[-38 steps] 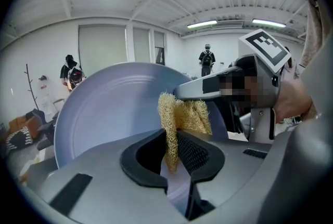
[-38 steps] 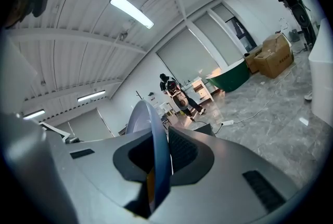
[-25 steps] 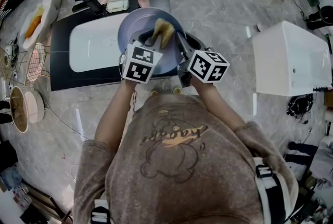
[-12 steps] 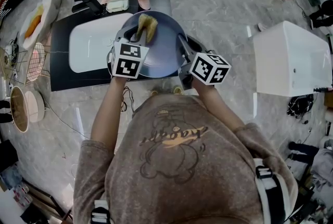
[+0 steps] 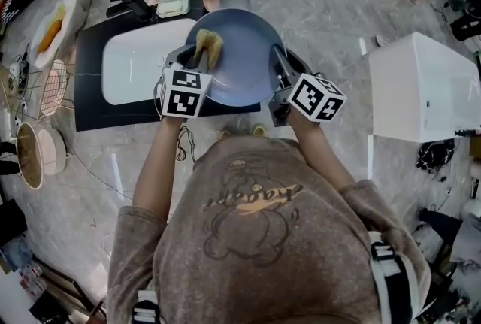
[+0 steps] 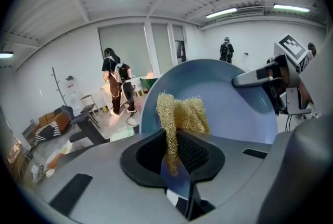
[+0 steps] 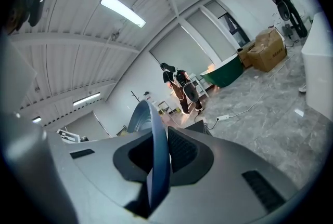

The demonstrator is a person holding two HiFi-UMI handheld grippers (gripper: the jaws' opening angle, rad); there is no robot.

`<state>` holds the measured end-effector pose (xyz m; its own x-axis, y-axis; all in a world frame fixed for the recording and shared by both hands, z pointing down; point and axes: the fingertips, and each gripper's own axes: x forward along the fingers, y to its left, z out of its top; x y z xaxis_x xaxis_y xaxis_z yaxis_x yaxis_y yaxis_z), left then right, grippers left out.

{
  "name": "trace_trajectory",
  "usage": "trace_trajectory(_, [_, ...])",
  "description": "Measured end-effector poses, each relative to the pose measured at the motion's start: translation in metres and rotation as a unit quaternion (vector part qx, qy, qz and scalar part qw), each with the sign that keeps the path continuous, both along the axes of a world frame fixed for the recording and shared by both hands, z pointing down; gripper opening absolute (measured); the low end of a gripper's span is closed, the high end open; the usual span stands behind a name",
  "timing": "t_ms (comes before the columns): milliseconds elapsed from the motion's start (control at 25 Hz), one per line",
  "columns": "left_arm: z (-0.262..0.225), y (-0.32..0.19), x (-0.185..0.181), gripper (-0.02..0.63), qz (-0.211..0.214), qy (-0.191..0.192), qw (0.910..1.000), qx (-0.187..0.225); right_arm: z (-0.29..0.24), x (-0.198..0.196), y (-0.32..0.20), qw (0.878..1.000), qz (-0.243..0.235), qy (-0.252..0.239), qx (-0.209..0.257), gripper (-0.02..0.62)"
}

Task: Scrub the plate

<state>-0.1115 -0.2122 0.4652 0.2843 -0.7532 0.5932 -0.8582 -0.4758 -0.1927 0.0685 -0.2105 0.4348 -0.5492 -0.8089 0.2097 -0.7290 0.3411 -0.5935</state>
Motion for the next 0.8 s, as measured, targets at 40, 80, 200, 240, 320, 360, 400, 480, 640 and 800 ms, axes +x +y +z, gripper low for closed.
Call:
trace_trajectory(40, [0.002, 0.002, 0.001, 0.064, 0.001, 0.001, 1.0000, -0.003, -0.001, 0.004, -0.002, 1.000, 0.006, -0.003, 0.000, 0.035])
trace_trajectory(80, [0.004, 0.005, 0.002, 0.063, 0.002, 0.002, 1.0000, -0.005, -0.002, 0.008, -0.004, 1.000, 0.012, -0.005, 0.000, 0.035])
trace_trajectory(200, [0.012, 0.014, 0.009, 0.063, 0.010, 0.004, 0.9998, -0.014, -0.006, 0.018, -0.010, 1.000, 0.026, -0.010, 0.006, 0.035])
trace_trajectory(240, [0.015, 0.017, 0.013, 0.064, 0.014, 0.004, 0.9997, -0.017, -0.007, 0.021, -0.012, 0.999, 0.030, -0.010, 0.007, 0.036])
trace_trajectory(320, [0.019, 0.023, 0.020, 0.063, 0.024, 0.001, 0.9995, -0.022, -0.008, 0.024, -0.014, 0.999, 0.036, -0.010, 0.008, 0.038])
trace_trajectory(360, [0.021, 0.026, 0.024, 0.063, 0.029, 0.000, 0.9993, -0.024, -0.009, 0.024, -0.014, 0.999, 0.038, -0.011, 0.008, 0.038])
trace_trajectory(400, [0.023, 0.029, 0.029, 0.063, 0.035, -0.001, 0.9990, -0.027, -0.010, 0.025, -0.015, 0.999, 0.040, -0.013, 0.008, 0.038])
trace_trajectory(480, [0.028, 0.035, 0.039, 0.063, 0.048, -0.002, 0.9983, -0.033, -0.011, 0.025, -0.015, 0.999, 0.043, -0.016, 0.008, 0.038])
trace_trajectory(640, [0.035, 0.047, 0.057, 0.064, 0.072, 0.000, 0.9965, -0.043, -0.010, 0.027, -0.013, 0.999, 0.046, -0.016, 0.007, 0.040])
trace_trajectory(800, [0.037, 0.058, 0.079, 0.063, 0.097, 0.012, 0.9937, -0.055, -0.007, 0.023, -0.011, 0.998, 0.051, -0.033, -0.006, 0.041])
